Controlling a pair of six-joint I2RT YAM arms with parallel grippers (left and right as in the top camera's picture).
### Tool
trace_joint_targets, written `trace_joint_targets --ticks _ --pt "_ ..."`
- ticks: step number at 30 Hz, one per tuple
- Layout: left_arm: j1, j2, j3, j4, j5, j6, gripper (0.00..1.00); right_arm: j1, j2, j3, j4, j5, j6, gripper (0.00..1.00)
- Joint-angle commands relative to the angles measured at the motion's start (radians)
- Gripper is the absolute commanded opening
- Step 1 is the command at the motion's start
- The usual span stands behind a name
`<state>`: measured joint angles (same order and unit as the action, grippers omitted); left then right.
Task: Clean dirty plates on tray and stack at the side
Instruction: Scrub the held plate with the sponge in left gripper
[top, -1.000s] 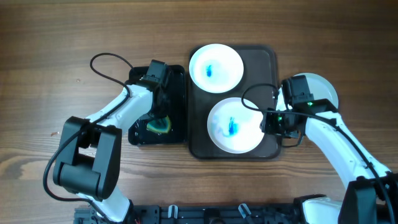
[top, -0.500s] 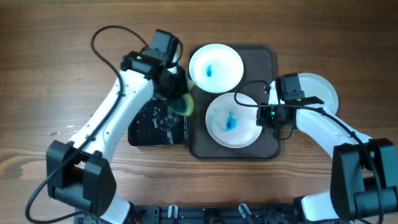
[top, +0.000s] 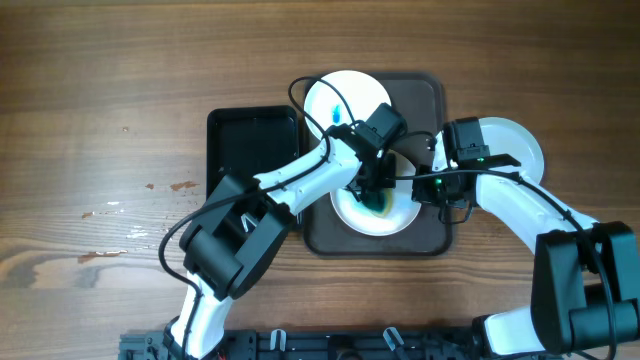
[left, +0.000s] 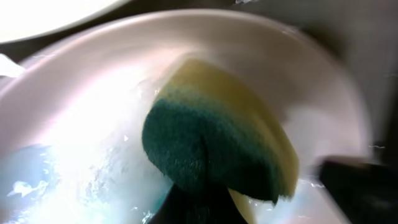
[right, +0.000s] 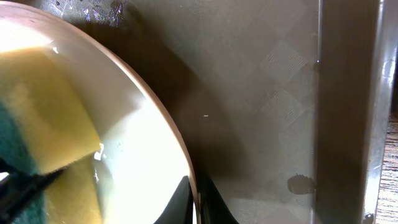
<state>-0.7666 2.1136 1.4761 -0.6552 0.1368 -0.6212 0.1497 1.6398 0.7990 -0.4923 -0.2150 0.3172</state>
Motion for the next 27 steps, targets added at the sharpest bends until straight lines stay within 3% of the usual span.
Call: trace_joint_targets --ticks 1,6,9,10,12,16,20,24,27 --pt "0.064 0.038 -0.03 -0.192 -0.41 0.068 0.04 -0.003 0.047 -0.016 -0.024 0.088 0.024 0.04" --pt "0.148 0.02 0.021 -0.248 -0.389 0.067 0.04 -0.003 0.047 -0.016 -0.024 0.088 0.024 0.04" --pt "0.152 0.021 0.02 -0.172 -0.154 0.068 0.04 -0.003 0.047 -0.016 -0.024 0.088 0.024 0.04" --pt "0.143 0.026 0.02 -0.116 0.035 0.068 0.04 -0.003 0.047 -0.016 -0.024 0.088 0.024 0.04" --pt "0.111 0.036 0.01 -0.009 0.266 0.072 0.04 -0.003 0.047 -0.016 -0.024 0.088 0.024 0.04" --pt "0.011 0.081 0.006 0.114 0.403 0.07 0.04 -0.003 0.047 -0.016 -0.025 0.088 0.024 0.04" --pt "-0.043 0.09 0.006 0.12 0.499 0.091 0.04 -0.003 0.047 -0.016 -0.025 0.088 0.024 0.04" --pt "-0.005 0.09 0.006 0.029 0.449 0.095 0.04 -0.003 0.047 -0.016 -0.025 0.088 0.024 0.04" --pt "0.061 0.071 0.007 -0.125 0.17 0.111 0.04 -0.003 0.047 -0.016 -0.024 0.088 0.024 0.04"
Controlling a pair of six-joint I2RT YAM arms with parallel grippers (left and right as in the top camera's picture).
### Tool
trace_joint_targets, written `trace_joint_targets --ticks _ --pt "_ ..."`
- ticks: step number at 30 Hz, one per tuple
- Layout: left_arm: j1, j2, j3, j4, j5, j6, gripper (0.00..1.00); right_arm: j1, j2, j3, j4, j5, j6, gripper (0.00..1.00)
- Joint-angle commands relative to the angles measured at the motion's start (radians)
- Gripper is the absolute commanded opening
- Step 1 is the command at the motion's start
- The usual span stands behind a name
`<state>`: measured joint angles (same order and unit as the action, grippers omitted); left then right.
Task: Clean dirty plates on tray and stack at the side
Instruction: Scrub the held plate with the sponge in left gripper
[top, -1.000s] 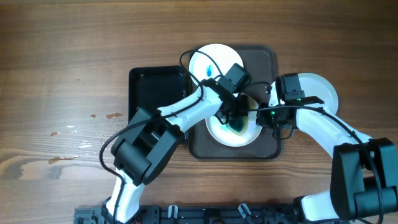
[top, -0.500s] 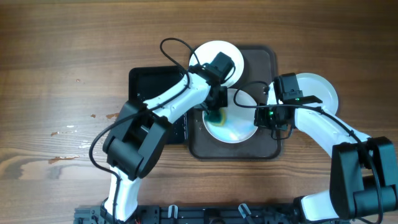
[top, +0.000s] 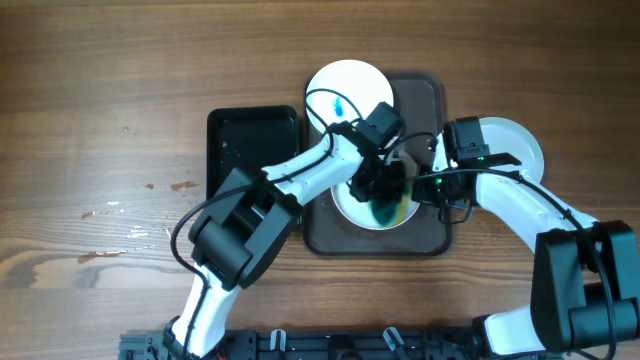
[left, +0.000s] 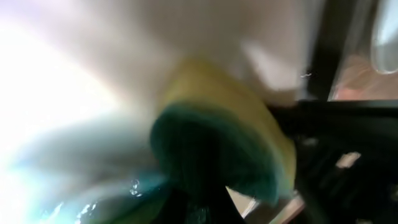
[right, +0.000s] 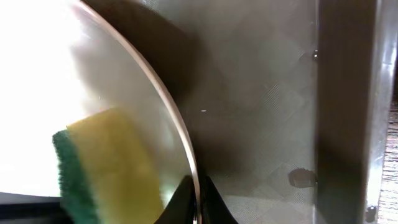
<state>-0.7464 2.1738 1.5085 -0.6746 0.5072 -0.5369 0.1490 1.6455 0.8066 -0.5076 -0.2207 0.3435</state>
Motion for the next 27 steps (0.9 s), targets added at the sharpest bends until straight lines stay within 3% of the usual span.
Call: trace_joint_targets --ticks 1,5,9,16,21,25,27 --pt "0.064 -0.004 -0.025 -0.142 -0.261 0.034 0.04 -0.003 0.041 -0.023 -0.009 0.093 -0.003 0.04" --pt "0.14 -0.066 -0.025 -0.219 -0.477 0.039 0.04 -0.003 0.041 -0.023 -0.009 0.094 -0.003 0.04" --pt "0.183 -0.098 -0.025 -0.211 -0.533 0.066 0.04 -0.003 0.041 -0.023 -0.009 0.094 -0.003 0.05" --pt "0.071 -0.064 -0.026 0.042 -0.267 0.057 0.04 -0.003 0.041 -0.023 -0.01 0.094 -0.012 0.04" --pt "-0.043 0.016 -0.026 0.19 -0.204 -0.053 0.04 -0.003 0.041 -0.023 -0.02 0.094 -0.029 0.04" --pt "-0.054 0.025 -0.026 0.264 0.128 -0.053 0.04 -0.003 0.041 -0.023 -0.023 0.094 -0.029 0.04" --pt "-0.047 0.024 -0.026 0.259 0.208 -0.029 0.04 -0.003 0.041 -0.023 -0.024 0.094 -0.028 0.04"
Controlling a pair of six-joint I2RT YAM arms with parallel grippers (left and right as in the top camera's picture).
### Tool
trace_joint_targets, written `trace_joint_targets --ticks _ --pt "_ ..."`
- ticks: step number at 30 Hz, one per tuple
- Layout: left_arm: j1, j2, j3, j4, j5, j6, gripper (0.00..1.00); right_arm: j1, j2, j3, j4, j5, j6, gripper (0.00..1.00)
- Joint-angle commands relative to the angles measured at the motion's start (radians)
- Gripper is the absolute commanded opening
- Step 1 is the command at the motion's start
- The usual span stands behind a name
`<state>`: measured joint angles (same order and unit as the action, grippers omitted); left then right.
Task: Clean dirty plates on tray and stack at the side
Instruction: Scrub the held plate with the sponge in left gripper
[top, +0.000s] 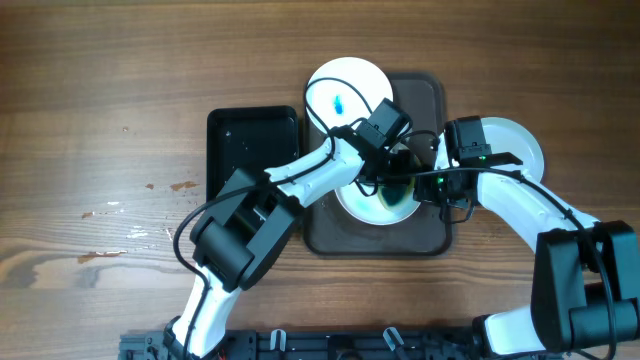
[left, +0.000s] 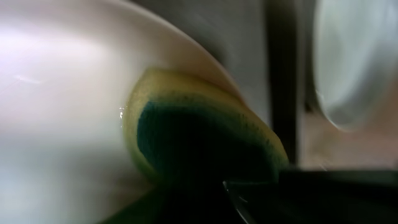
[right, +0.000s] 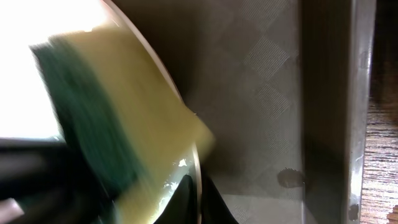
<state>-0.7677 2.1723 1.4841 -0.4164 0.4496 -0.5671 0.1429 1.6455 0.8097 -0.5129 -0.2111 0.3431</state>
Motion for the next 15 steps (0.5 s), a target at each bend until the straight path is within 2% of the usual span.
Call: trace_joint_targets --ticks 1,4,7,9,12,15 --pt "-0.021 0.026 -0.001 -0.025 0.282 0.01 0.04 0.003 0.041 -0.026 -0.019 0.084 -0.028 0.04" --pt "0.001 0.026 -0.001 -0.153 0.114 0.013 0.04 0.003 0.041 -0.026 -0.02 0.084 -0.029 0.04" --pt "0.065 0.025 -0.001 -0.354 -0.235 0.013 0.04 0.003 0.041 -0.026 -0.021 0.084 -0.028 0.04" --pt "0.109 0.025 -0.001 -0.43 -0.396 0.013 0.04 0.003 0.041 -0.026 -0.021 0.084 -0.028 0.04" --pt "0.167 -0.014 -0.001 -0.518 -0.551 0.013 0.04 0.003 0.041 -0.026 -0.019 0.085 -0.029 0.05" --pt "0.2 -0.071 -0.001 -0.511 -0.557 0.013 0.04 0.003 0.041 -0.026 -0.019 0.085 -0.029 0.04"
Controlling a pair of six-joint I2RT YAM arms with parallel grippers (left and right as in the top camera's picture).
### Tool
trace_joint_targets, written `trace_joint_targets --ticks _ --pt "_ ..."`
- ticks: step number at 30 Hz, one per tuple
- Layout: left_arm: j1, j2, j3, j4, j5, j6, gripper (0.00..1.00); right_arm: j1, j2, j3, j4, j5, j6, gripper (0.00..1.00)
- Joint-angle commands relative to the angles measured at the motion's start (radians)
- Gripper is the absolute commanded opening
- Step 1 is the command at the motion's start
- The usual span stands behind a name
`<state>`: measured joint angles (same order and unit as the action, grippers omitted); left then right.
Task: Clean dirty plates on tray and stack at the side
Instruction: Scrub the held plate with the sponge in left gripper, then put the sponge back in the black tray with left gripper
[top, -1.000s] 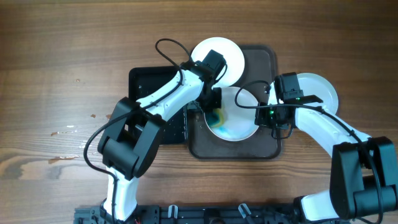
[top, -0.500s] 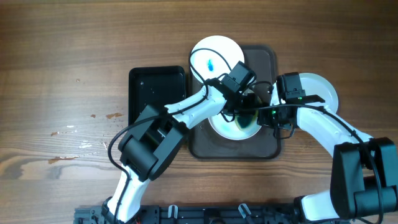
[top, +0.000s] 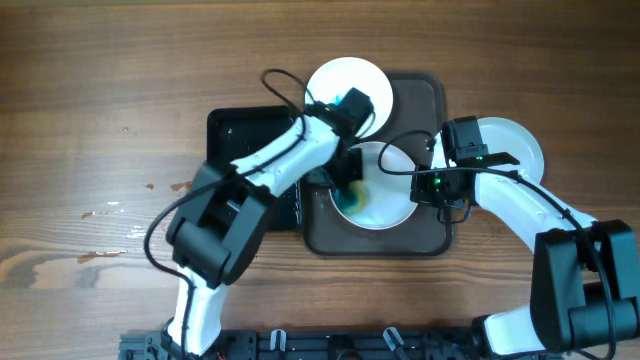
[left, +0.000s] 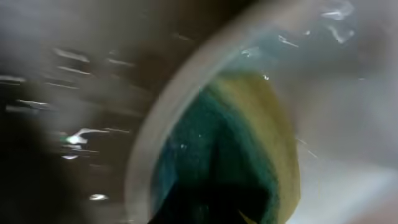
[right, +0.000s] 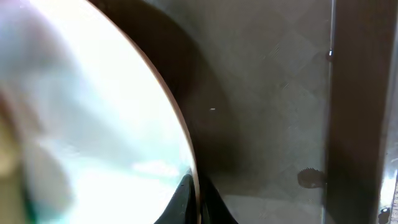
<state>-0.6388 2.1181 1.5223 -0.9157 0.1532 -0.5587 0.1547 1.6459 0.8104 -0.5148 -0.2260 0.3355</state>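
Note:
On the brown tray (top: 425, 238) lies a white plate (top: 385, 195) smeared teal at its left. My left gripper (top: 347, 182) is shut on a yellow-and-green sponge (left: 239, 155), pressed on the plate's left rim. My right gripper (right: 197, 199) is shut on the plate's right rim (right: 180, 118), one finger on each side. A second white plate (top: 345, 82) with a blue spot lies at the tray's far left corner. Another white plate (top: 515, 145) sits on the table right of the tray.
A black rectangular tray (top: 235, 150) lies left of the brown tray, partly under my left arm. The wooden table (top: 100, 100) stretches around both. The brown tray's raised rim (right: 357, 112) runs to the right of my right gripper.
My left gripper with the sponge has moved from the plate's right side, near my right gripper, to its left rim. The right gripper still pinches the plate's right rim.
The sponge sat in my left gripper on the plate's middle, over a teal smear. Then it was at the plate's right part, then at the right rim beside my right gripper. Now it is at the left rim. My right gripper held the rim throughout.

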Motion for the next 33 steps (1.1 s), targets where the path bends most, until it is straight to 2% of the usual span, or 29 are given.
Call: trace_joint_targets --ticks 1,2,5,9,15,21,24,28,30,33 --pt "0.085 -0.032 -0.039 -0.001 -0.259 0.005 0.04 -0.008 0.041 -0.027 -0.017 0.1 -0.022 0.04" --pt "0.09 -0.033 -0.039 0.018 -0.238 0.005 0.04 -0.008 0.041 -0.027 -0.017 0.1 -0.022 0.04" --pt "0.073 -0.017 -0.039 0.107 -0.054 0.005 0.04 -0.008 0.041 -0.027 -0.016 0.1 -0.022 0.04" --pt "-0.026 0.026 -0.039 0.303 0.2 0.004 0.04 -0.008 0.041 -0.027 -0.014 0.1 -0.045 0.04" --pt "-0.137 0.029 -0.039 0.407 0.224 -0.026 0.04 -0.008 0.041 -0.027 -0.021 0.1 -0.047 0.04" --pt "-0.064 0.016 -0.039 0.164 0.053 0.059 0.04 -0.008 0.041 -0.027 -0.024 0.099 -0.047 0.04" --pt "0.015 -0.07 -0.039 0.095 0.005 0.069 0.04 -0.008 0.041 -0.027 -0.024 0.099 -0.047 0.04" --pt "0.054 -0.209 -0.039 0.076 0.039 0.084 0.04 -0.008 0.041 -0.027 -0.021 0.099 -0.046 0.04" --pt "0.107 -0.312 -0.039 0.01 0.037 0.084 0.04 -0.008 0.041 -0.027 -0.022 0.099 -0.047 0.05" --pt "0.242 -0.369 -0.039 -0.123 -0.095 0.084 0.04 -0.008 0.041 -0.027 -0.02 0.099 -0.047 0.04"
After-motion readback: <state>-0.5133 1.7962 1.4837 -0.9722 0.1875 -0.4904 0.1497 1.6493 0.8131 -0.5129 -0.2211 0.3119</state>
